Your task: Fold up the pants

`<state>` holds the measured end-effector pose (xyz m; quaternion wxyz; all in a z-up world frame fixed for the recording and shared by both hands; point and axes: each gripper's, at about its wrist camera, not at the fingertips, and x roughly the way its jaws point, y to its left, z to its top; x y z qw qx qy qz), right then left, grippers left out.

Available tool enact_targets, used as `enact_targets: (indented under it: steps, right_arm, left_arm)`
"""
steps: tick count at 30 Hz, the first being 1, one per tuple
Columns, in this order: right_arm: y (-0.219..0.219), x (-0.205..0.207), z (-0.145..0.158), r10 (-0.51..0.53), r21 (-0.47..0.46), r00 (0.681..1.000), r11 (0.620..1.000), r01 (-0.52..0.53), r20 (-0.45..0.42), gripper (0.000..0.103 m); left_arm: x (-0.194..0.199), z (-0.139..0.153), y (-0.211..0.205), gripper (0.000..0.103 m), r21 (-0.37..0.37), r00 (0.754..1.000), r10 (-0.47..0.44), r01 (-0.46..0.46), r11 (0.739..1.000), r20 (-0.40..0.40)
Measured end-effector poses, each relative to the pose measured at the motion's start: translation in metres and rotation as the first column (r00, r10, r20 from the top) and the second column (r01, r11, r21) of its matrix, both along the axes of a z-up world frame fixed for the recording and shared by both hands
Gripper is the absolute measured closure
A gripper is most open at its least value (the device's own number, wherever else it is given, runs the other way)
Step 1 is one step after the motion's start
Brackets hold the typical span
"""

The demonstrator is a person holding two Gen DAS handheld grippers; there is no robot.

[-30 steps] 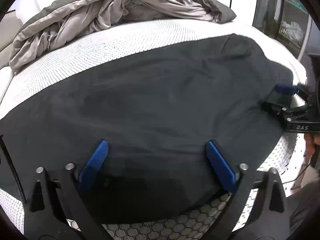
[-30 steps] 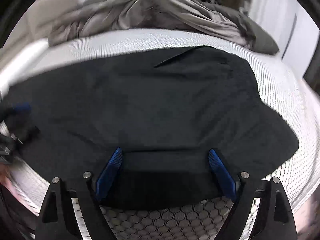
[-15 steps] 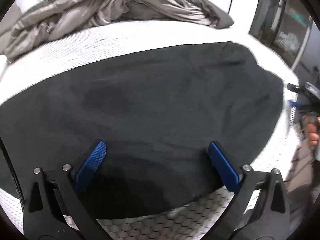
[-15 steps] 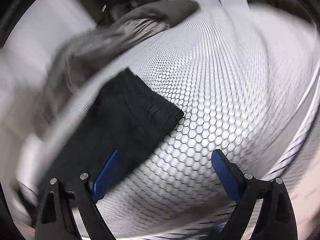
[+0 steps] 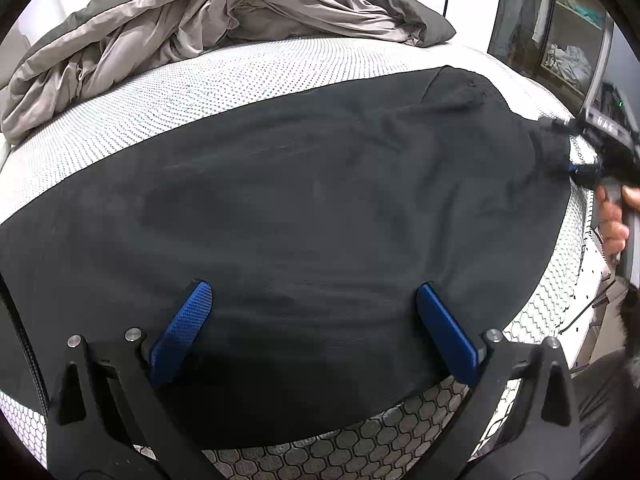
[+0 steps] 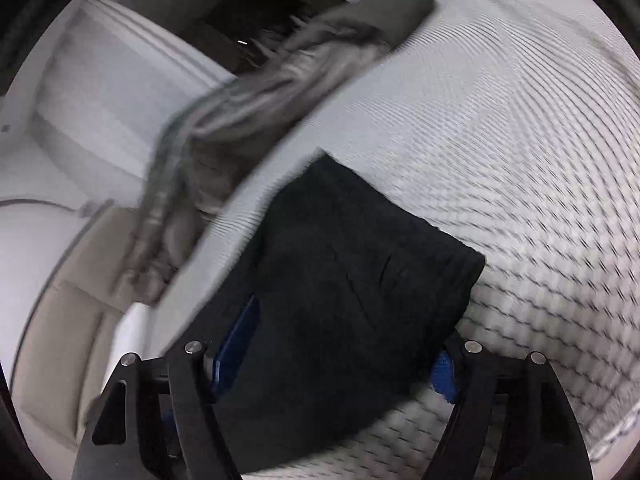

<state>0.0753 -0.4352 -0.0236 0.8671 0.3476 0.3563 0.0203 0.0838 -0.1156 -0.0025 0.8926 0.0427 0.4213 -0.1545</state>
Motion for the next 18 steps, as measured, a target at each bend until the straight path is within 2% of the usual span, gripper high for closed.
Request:
enact_targets:
  steps: [3, 4, 5, 8, 11, 13, 15, 16, 17, 18]
  right_arm:
    - [-0.008, -0.003, -0.005, -0.017, 0.016, 0.999, 1.000, 0.016, 0.036, 0.034]
    - [-0.008, 0.000, -0.004, -0.028, 0.005, 0.999, 1.000, 0.028, 0.043, 0.044]
    - [-0.008, -0.002, -0.003, -0.041, -0.011, 0.997, 0.999, 0.041, 0.061, 0.062]
    - [0.000, 0.007, 0.006, -0.105, -0.020, 0.991, 0.994, 0.107, 0.089, 0.083]
    - [0.030, 0.009, 0.038, -0.062, -0.057, 0.982, 0.996, 0.074, 0.178, 0.087]
    - [0.066, 0.008, 0.065, 0.077, -0.074, 0.967, 0.995, -0.061, 0.244, 0.087]
    - [0.122, 0.017, 0.083, 0.317, -0.073, 0.907, 0.948, -0.309, 0.278, 0.086]
    - [0.151, 0.019, 0.088, 0.431, -0.080, 0.863, 0.901, -0.426, 0.263, 0.081]
    - [0.183, 0.020, 0.089, 0.538, -0.100, 0.811, 0.842, -0.530, 0.231, 0.070]
    - [0.205, 0.019, 0.089, 0.602, -0.122, 0.769, 0.798, -0.591, 0.214, 0.062]
  left_arm:
    - [0.001, 0.000, 0.000, 0.001, 0.003, 1.000, 0.004, -0.004, 1.000, 0.002]
    - [0.002, 0.000, 0.000, 0.001, -0.001, 1.000, 0.009, -0.009, 1.000, -0.003]
    - [0.002, 0.001, 0.001, 0.001, -0.006, 1.000, 0.011, -0.011, 1.000, -0.007]
    - [0.004, 0.009, 0.012, 0.001, -0.037, 0.999, 0.048, -0.048, 0.998, -0.007]
    - [0.008, 0.019, 0.039, 0.002, -0.100, 0.991, 0.131, -0.131, 0.986, -0.007]
    - [0.011, 0.024, 0.063, 0.002, -0.153, 0.982, 0.190, -0.190, 0.970, -0.011]
    - [0.014, 0.025, 0.084, 0.002, -0.189, 0.971, 0.238, -0.238, 0.953, -0.024]
    - [0.015, 0.025, 0.096, 0.002, -0.210, 0.964, 0.264, -0.267, 0.941, -0.039]
    - [0.016, 0.023, 0.105, 0.002, -0.225, 0.959, 0.279, -0.284, 0.932, -0.053]
    - [0.017, 0.021, 0.114, 0.002, -0.245, 0.953, 0.295, -0.303, 0.921, -0.071]
